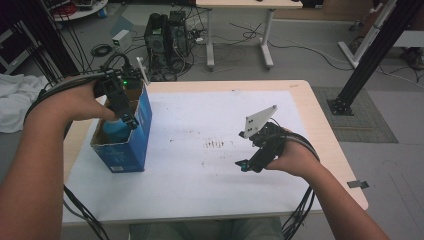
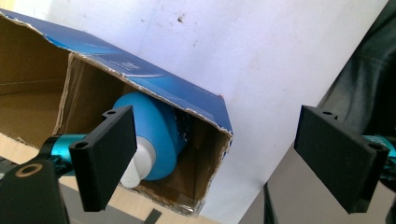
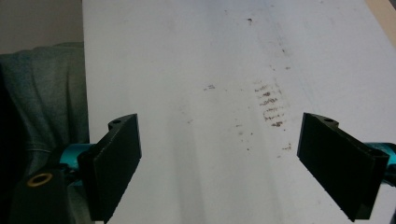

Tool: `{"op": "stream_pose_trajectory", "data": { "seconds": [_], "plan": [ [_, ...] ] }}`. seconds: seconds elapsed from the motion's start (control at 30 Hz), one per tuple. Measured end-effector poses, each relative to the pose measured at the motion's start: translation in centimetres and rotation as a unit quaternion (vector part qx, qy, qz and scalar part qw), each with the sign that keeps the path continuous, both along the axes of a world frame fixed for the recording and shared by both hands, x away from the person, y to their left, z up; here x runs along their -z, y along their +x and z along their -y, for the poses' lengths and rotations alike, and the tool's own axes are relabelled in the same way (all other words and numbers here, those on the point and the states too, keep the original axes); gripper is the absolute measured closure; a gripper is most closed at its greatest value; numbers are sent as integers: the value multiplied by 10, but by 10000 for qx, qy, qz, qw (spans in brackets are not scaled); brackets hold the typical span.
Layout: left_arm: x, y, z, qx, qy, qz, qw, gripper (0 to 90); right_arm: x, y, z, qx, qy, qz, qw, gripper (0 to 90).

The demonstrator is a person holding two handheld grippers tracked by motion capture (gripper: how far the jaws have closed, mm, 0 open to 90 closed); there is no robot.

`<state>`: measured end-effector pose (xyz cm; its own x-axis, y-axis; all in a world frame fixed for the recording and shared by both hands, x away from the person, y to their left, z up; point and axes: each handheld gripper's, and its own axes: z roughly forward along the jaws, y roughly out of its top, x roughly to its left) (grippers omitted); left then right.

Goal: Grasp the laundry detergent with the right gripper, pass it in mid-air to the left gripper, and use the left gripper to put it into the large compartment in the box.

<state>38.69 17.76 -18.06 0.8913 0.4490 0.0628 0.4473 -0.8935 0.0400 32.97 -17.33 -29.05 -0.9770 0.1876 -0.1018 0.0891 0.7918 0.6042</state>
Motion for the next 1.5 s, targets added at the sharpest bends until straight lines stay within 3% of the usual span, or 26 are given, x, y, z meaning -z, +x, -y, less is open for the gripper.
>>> {"op": "stream_pose_trajectory", "data": {
  "seconds": [0.5,0.73,1.13,1.37,1.47,1.5],
  "plan": [
    [-1,-12,41,639,-53,-50,9979,131,-3,1,1,-19,-150,-22,9999,129],
    [-1,-21,61,1128,18,-120,9935,131,-4,3,-2,-47,-218,-42,9997,129],
    [21,-29,91,1894,70,-261,9815,131,0,6,-6,-81,-333,-130,9993,129],
    [32,-30,97,2027,125,-210,9789,131,2,9,-7,-22,-419,-178,9990,129],
    [38,-30,99,2098,172,-297,9771,131,3,10,-8,-34,-489,-226,9985,129],
    [41,-30,99,2074,141,-319,9776,131,3,11,-8,-37,-509,-228,9984,129]
  ]
}}
